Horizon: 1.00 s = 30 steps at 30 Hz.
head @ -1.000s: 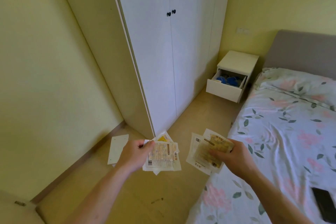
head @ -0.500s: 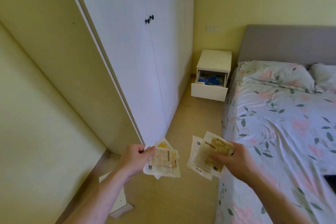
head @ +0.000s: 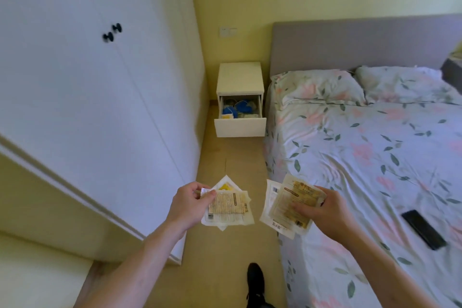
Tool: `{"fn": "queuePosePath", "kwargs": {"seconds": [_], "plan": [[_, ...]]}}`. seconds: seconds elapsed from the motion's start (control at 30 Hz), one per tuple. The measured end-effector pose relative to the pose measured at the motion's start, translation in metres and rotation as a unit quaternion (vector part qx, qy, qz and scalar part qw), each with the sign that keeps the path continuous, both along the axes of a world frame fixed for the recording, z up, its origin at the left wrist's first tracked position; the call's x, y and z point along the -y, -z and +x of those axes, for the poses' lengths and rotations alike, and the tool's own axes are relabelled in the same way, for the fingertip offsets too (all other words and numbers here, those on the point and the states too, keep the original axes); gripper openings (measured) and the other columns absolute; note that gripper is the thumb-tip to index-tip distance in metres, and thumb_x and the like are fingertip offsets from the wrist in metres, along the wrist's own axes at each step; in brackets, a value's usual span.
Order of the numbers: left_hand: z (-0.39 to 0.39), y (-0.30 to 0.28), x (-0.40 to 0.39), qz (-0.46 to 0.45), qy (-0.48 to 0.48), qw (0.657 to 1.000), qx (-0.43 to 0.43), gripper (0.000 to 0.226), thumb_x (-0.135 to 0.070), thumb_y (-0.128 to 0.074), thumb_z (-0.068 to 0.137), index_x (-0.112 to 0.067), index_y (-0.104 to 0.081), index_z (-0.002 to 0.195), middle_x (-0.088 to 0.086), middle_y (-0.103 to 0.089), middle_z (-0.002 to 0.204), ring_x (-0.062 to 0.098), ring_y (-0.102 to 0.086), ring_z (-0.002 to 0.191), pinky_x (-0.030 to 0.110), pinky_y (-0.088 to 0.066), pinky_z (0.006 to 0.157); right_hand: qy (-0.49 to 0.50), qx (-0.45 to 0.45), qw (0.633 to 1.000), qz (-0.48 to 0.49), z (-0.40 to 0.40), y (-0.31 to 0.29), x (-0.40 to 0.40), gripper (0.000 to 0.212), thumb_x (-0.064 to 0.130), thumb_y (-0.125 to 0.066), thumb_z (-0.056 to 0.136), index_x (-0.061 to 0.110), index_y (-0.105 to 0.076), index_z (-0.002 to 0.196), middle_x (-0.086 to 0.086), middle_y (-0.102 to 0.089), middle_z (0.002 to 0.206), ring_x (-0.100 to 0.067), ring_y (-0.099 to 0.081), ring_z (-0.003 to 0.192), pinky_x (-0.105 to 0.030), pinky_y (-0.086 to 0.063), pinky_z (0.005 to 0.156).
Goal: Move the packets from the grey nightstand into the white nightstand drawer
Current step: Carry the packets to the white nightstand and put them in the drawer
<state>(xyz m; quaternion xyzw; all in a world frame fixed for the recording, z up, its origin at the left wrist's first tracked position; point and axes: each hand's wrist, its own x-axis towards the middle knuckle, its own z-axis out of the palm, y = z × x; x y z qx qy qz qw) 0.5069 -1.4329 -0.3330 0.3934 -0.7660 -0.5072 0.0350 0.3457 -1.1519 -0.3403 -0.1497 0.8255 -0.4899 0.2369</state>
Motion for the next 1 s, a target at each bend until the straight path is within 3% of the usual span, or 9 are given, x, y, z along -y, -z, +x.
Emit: {"fn": "queuePosePath", "kwargs": {"seconds": [0.17, 0.3, 0.37, 0.53, 0.67, 0.77, 1.0], "plan": [[-0.093, 0.001, 0.051, -0.012, -0.01, 1.0, 0.021, 0.015, -0.035, -0.061, 0.099, -0.023, -0.07, 0.1, -0.005, -0.073, 0.094, 0.009, -0.069, 0.087, 0.022, -0.047, 0.061, 0.018, 0.008, 1.0, 0.008, -0.088, 0.0, 0.046, 0.016, 0.027, -0.088, 0.078, 0.027, -0.077, 0.09, 0.014, -0.078, 0.082, -0.004, -0.074, 0.075, -0.03, -0.06, 0.072], [-0.15, 0.001, 0.091, -0.025, -0.017, 0.999, 0.033, 0.02, -0.037, -0.055, 0.102, -0.022, -0.067, 0.099, -0.005, -0.071, 0.097, 0.009, -0.066, 0.088, 0.019, -0.045, 0.06, 0.012, 0.002, 1.0, 0.013, -0.155, -0.012, 0.085, 0.013, 0.021, -0.087, 0.08, 0.024, -0.077, 0.088, 0.016, -0.076, 0.073, 0.005, -0.07, 0.065, -0.008, -0.048, 0.053], [-0.172, 0.003, 0.111, -0.021, -0.025, 0.999, 0.041, 0.022, -0.038, -0.053, 0.103, -0.021, -0.067, 0.1, -0.004, -0.07, 0.098, 0.01, -0.066, 0.089, 0.019, -0.046, 0.061, 0.006, 0.003, 1.0, 0.019, -0.186, -0.017, 0.107, 0.012, 0.022, -0.086, 0.081, 0.024, -0.076, 0.088, 0.015, -0.075, 0.072, 0.008, -0.067, 0.061, -0.005, -0.042, 0.046], [-0.23, 0.012, 0.171, -0.007, -0.049, 0.998, 0.048, 0.022, -0.037, -0.051, 0.104, -0.02, -0.065, 0.102, -0.002, -0.069, 0.098, 0.012, -0.064, 0.087, 0.02, -0.044, 0.06, -0.018, 0.03, 0.999, 0.017, -0.26, -0.013, 0.171, 0.012, 0.018, -0.082, 0.085, 0.021, -0.075, 0.094, 0.007, -0.077, 0.082, 0.006, -0.068, 0.059, -0.009, -0.048, 0.051], [-0.281, 0.029, 0.23, -0.008, -0.049, 0.997, 0.057, 0.023, -0.04, -0.05, 0.104, -0.022, -0.063, 0.107, -0.003, -0.067, 0.101, 0.013, -0.063, 0.091, 0.019, -0.045, 0.06, -0.013, 0.043, 0.998, 0.033, -0.315, 0.008, 0.231, 0.022, 0.024, -0.086, 0.081, 0.023, -0.076, 0.101, 0.007, -0.08, 0.093, -0.006, -0.075, 0.078, -0.031, -0.063, 0.074], [-0.322, 0.042, 0.277, -0.001, -0.043, 0.997, 0.056, 0.022, -0.04, -0.049, 0.104, -0.022, -0.062, 0.108, -0.002, -0.066, 0.104, 0.014, -0.063, 0.091, 0.019, -0.045, 0.06, 0.0, 0.037, 0.998, 0.049, -0.354, 0.021, 0.276, 0.021, 0.025, -0.084, 0.083, 0.024, -0.075, 0.101, 0.004, -0.079, 0.091, 0.002, -0.067, 0.058, -0.017, -0.051, 0.053], [-0.417, 0.061, 0.362, 0.025, -0.025, 0.997, 0.065, 0.02, -0.037, -0.05, 0.104, -0.022, -0.063, 0.108, -0.001, -0.067, 0.104, 0.012, -0.062, 0.09, 0.022, -0.044, 0.059, 0.059, 0.043, 0.995, 0.073, -0.429, 0.032, 0.352, 0.014, 0.022, -0.083, 0.084, 0.025, -0.074, 0.095, 0.01, -0.077, 0.086, -0.006, -0.072, 0.076, -0.015, -0.05, 0.056]]}}
